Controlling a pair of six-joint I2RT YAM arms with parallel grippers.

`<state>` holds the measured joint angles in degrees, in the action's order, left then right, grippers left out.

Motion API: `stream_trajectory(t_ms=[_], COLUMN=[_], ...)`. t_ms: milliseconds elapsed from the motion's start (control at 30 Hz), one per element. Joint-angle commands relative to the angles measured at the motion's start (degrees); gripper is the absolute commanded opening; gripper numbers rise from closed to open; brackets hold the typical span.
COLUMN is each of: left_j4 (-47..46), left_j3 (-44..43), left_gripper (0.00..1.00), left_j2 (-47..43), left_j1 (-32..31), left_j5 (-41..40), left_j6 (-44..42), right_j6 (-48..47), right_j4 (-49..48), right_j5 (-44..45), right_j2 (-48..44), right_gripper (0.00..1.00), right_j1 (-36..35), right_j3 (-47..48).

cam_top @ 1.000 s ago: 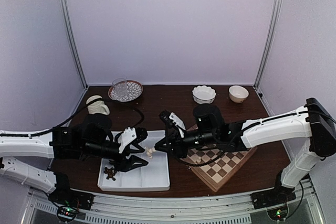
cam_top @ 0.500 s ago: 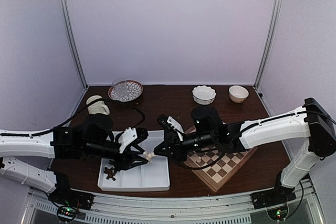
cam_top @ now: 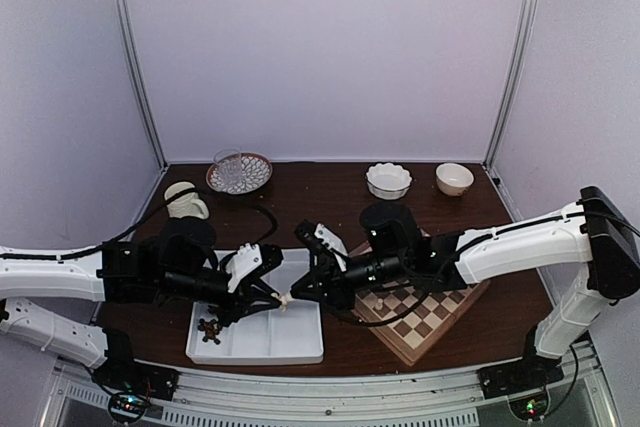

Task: Set up the chess pieces on the board
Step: Pick up the knight from the chess pile.

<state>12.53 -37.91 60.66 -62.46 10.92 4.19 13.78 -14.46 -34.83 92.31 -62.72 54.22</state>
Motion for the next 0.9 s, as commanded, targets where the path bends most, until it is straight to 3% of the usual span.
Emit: stream_trajectory(t_ms=[0, 400, 600, 867], left_j4=[-0.9, 2.6, 3.3, 3.5], left_j3=[-1.6, -1.3, -1.6, -1.8], left_gripper=[0.08, 0.06, 0.07, 0.07], left_j2=[-0.3, -2.8, -3.0, -0.7], left_j1=[0.1, 0.2, 0.1, 0.1], left_j5=[-0.9, -10.0, -9.4, -9.3], left_j6=[-0.5, -0.4, -0.1, 1.4], right_j6=[-1.3, -4.0, -10.8, -9.5], right_j4=[2.6, 20.3, 41.6, 57.9], right_j5=[2.2, 24.7, 45.5, 45.7], right_j2=[0.9, -2.1, -3.3, 3.7], right_gripper=[0.00, 0.00, 0.00, 0.00], right_j1=[-0.5, 1.4, 4.0, 13.2], right_j3=[2.6, 6.8, 15.7, 28.2])
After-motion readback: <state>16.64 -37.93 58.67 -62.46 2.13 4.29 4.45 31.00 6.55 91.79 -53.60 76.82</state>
